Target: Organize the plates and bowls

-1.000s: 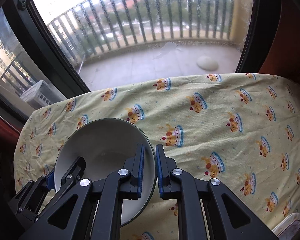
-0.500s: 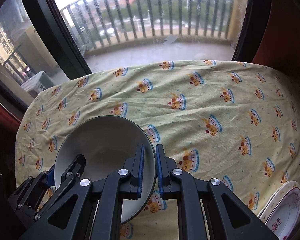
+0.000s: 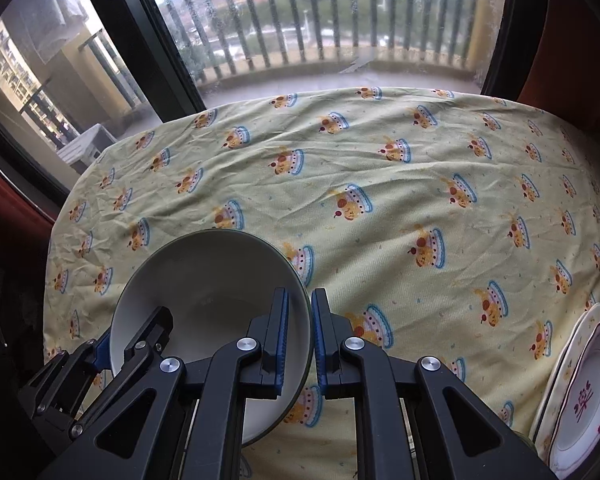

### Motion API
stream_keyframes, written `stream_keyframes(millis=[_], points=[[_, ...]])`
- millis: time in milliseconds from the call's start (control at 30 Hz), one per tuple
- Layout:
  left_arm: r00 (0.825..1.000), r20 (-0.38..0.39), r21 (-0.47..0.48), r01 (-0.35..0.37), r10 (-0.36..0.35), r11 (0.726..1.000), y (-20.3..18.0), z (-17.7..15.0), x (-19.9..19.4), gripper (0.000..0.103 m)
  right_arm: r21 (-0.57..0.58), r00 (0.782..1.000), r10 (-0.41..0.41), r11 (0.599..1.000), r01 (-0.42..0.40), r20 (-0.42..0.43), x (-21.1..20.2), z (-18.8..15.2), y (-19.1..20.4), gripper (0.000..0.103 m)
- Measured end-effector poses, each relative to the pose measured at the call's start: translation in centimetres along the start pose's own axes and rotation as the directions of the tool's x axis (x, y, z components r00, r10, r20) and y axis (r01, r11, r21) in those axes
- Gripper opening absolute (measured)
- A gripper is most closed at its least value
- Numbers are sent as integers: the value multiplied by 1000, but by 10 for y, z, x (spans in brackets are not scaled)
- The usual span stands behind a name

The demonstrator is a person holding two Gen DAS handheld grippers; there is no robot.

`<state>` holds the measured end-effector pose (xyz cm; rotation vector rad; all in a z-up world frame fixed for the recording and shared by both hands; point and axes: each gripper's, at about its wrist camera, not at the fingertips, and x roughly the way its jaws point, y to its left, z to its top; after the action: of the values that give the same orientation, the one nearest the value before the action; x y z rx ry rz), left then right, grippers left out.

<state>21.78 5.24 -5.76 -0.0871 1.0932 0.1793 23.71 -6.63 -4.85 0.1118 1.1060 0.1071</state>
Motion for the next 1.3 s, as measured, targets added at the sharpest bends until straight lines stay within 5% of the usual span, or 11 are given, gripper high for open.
stream_keyframes(millis=[833,1300], points=[[990,80,109,108,-117,988,-31,-22,-87,21,143,989,-84,988,67,119,-101,-36,-32,15],[988,101,117,101,-113,988,-75,-35,-118,21,139,989,-55,990,35,138,-137,-41,-79,15]])
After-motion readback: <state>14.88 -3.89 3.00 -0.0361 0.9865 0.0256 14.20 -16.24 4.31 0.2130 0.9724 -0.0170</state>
